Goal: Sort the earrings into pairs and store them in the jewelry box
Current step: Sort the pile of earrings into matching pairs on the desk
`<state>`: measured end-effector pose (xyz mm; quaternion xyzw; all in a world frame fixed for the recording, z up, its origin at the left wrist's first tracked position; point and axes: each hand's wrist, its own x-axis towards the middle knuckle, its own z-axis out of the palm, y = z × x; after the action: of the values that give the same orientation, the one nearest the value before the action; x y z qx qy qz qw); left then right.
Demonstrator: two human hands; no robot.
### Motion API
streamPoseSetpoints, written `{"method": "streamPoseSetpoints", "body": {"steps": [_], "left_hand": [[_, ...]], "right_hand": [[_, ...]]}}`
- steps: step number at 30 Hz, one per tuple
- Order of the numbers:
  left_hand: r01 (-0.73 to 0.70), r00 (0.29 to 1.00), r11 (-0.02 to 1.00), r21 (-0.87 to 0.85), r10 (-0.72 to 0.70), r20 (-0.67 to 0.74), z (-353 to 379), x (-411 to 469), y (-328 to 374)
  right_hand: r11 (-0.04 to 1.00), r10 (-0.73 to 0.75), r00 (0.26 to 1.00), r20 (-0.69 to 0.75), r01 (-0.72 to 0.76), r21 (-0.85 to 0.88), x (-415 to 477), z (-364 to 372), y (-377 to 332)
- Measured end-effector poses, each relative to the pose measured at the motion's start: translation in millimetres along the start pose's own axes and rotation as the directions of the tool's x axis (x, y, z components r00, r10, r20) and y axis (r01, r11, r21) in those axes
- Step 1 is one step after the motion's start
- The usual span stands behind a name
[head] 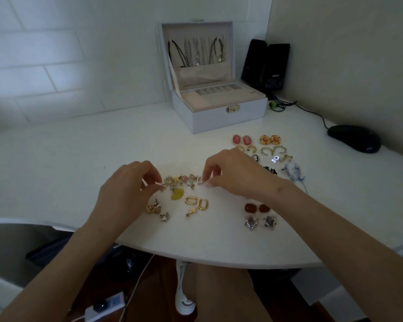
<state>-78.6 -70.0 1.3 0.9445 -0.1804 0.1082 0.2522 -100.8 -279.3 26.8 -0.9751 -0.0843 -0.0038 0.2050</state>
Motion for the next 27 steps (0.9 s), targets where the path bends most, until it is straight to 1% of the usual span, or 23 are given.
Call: {"method": "streamPoseSetpoints", "body": {"steps": [3, 6, 9, 12, 15, 18, 22, 27], "left_hand": [[-0.01, 1.0, 0.999, -0.048, 0.01, 0.005, 3, 7, -3], [-0.061, 0.998, 0.994, -0.096, 0.064, 0.026, 6, 15, -3], [-0.146, 0.982, 0.984, -0.105, 0.157, 0.106, 11, 23, -3], [-0.192, 0.961, 0.978, -0.084, 0.204, 0.186, 15, 26, -2], [-0.187, 0.962, 0.978, -0.088, 0.2, 0.188, 16, 27, -2], [-0.142, 0.97, 0.987, -0.081, 0.155, 0.186, 15, 26, -4], [-0.108, 0.975, 0.992, -0.066, 0.119, 0.185, 12, 25, -7], [-0.108, 0.976, 0.991, -0.083, 0.122, 0.182, 8, 25, -13]], "right_hand": [[1.0, 0.0, 1.0, -0.012, 0.0, 0.018, 7, -4, 3], [1.0, 0.011, 1.0, -0.016, -0.01, 0.029, 12, -7, 5], [0.997, -0.001, 1.0, -0.013, 0.002, 0.079, 17, -8, 4], [0.998, -0.037, 0.999, 0.022, 0.036, 0.043, 21, -6, 1], [0.999, -0.044, 0.996, 0.072, 0.043, 0.017, 24, -3, -2], [0.999, -0.053, 0.993, 0.105, 0.053, 0.005, 23, -1, -4], [0.998, -0.064, 0.992, 0.108, 0.063, 0.011, 21, 2, -4], [0.999, -0.052, 0.991, 0.126, 0.051, 0.01, 19, 2, -5]]}}
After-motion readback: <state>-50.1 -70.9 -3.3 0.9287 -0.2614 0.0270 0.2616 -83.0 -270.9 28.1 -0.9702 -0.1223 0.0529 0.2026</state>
